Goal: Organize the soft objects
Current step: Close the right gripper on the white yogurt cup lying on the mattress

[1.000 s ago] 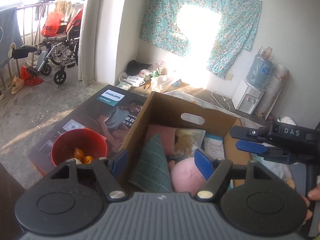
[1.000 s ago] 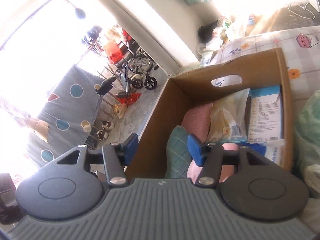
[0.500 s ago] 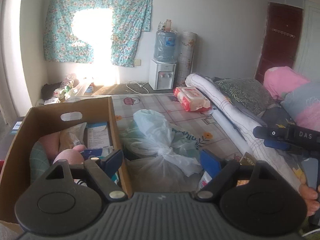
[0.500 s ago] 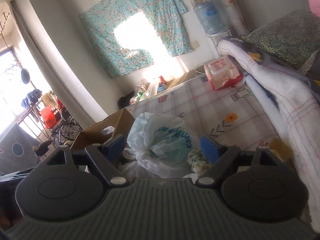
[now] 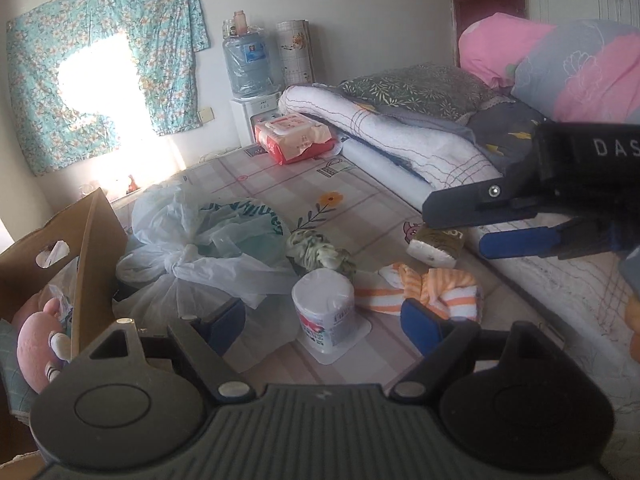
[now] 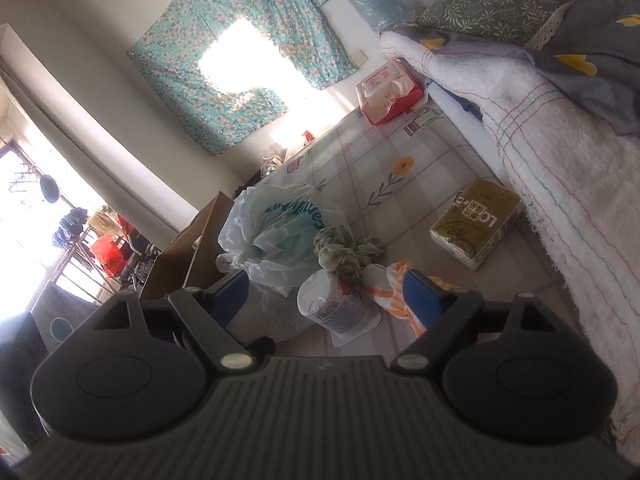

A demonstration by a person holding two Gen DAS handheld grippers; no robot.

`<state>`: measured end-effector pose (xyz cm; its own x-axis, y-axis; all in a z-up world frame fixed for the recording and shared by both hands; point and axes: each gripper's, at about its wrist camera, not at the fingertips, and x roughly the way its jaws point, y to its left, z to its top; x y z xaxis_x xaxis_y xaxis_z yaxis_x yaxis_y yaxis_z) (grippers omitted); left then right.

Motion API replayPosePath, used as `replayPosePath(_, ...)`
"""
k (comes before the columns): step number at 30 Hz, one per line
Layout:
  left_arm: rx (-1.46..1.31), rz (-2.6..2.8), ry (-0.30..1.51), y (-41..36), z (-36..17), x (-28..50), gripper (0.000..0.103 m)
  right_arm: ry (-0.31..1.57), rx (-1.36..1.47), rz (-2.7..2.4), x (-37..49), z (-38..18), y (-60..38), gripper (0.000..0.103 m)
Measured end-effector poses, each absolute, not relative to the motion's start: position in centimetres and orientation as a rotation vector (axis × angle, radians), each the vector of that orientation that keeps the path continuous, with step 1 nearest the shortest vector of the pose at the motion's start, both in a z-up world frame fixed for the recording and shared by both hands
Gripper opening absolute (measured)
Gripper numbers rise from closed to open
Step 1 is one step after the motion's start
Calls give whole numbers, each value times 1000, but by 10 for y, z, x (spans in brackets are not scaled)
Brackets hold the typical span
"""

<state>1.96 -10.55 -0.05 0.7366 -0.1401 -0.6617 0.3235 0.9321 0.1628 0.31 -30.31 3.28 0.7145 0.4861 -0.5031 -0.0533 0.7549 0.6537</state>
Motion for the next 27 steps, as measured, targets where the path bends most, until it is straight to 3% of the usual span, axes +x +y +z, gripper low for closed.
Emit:
replayPosePath(10, 285, -200, 789, -110, -25, 56, 78, 883, 774, 501, 78, -1, -273, 51)
replayPosePath(19, 232, -215, 868, -108, -40, 72, 66, 950, 775, 511, 103, -21, -256, 37)
replayPosePath(27, 208, -229, 863, -110, -50, 82, 54, 958, 776, 468, 108, -25, -259, 37)
